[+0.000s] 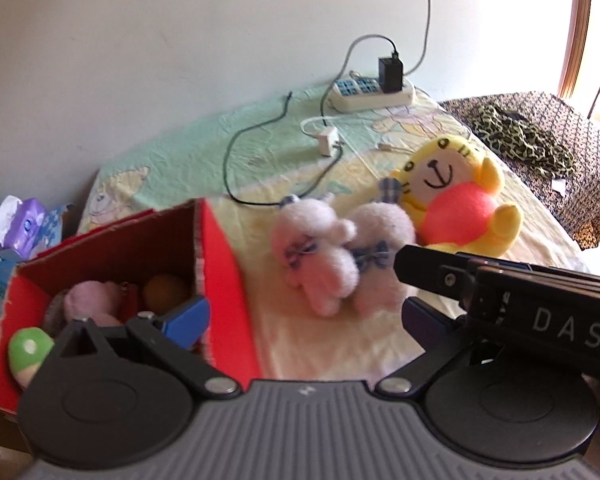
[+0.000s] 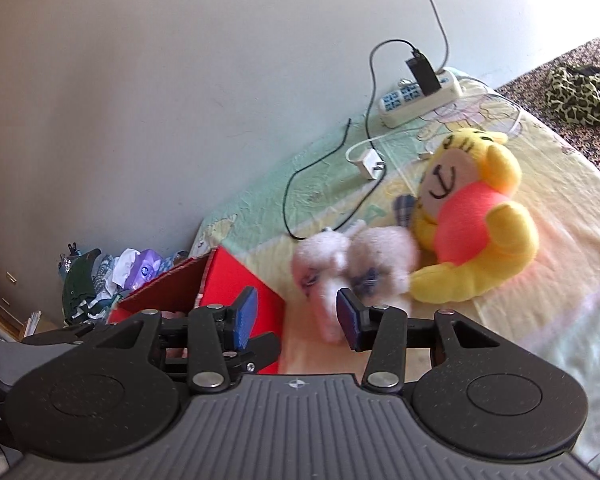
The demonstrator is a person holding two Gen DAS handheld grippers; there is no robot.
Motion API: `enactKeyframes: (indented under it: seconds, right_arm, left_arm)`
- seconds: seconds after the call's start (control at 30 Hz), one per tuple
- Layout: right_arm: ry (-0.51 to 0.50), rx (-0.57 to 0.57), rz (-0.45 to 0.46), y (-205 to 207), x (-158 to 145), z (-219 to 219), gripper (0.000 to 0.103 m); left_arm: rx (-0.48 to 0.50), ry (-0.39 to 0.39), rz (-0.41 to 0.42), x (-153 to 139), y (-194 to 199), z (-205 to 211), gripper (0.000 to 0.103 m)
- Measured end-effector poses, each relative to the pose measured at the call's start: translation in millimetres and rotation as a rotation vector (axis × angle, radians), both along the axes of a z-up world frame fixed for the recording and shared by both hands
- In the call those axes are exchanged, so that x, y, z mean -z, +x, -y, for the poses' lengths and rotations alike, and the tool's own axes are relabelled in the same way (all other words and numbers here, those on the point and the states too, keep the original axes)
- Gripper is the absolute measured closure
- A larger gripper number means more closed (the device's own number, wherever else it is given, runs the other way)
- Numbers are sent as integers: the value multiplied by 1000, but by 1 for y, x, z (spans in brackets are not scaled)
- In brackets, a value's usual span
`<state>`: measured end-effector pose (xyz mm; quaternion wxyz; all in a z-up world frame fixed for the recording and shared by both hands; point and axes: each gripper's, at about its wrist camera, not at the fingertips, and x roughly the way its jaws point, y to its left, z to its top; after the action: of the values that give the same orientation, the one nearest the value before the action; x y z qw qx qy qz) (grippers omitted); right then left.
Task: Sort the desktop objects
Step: 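Withdraw both grippers from the box toward the yellow tiger plush, then grasp the yellow tiger plush with both grippers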
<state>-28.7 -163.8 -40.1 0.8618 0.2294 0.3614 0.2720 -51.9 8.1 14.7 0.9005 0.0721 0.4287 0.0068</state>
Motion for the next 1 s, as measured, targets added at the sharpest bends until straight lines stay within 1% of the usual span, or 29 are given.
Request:
enactKeyframes:
  seconds: [0.23, 0.47, 0.73, 0.83, 0.93, 1.0]
  right_arm:
    - [-5, -28, -45, 16, 14, 23, 55]
    - [-16, -35, -80, 27, 25, 46, 55]
    - [-26, 0, -106, 38, 35, 77, 55]
    - [-33, 26, -108, 44, 36, 89, 54]
    - [-28, 58, -112, 51, 38, 103, 54]
    - [-18, 82, -115, 57, 38, 112, 51]
  left_arm:
    - [-20, -5, -70, 20, 16, 25, 1]
    - [-36, -21, -122, 36, 27, 45, 1]
    - [-4, -68, -184, 53, 39, 69, 1]
    - [18, -110, -202, 58, 45, 75, 1]
    - [36, -178, -219, 63, 52, 77, 2]
    - [41, -223, -226, 64, 58, 77, 2]
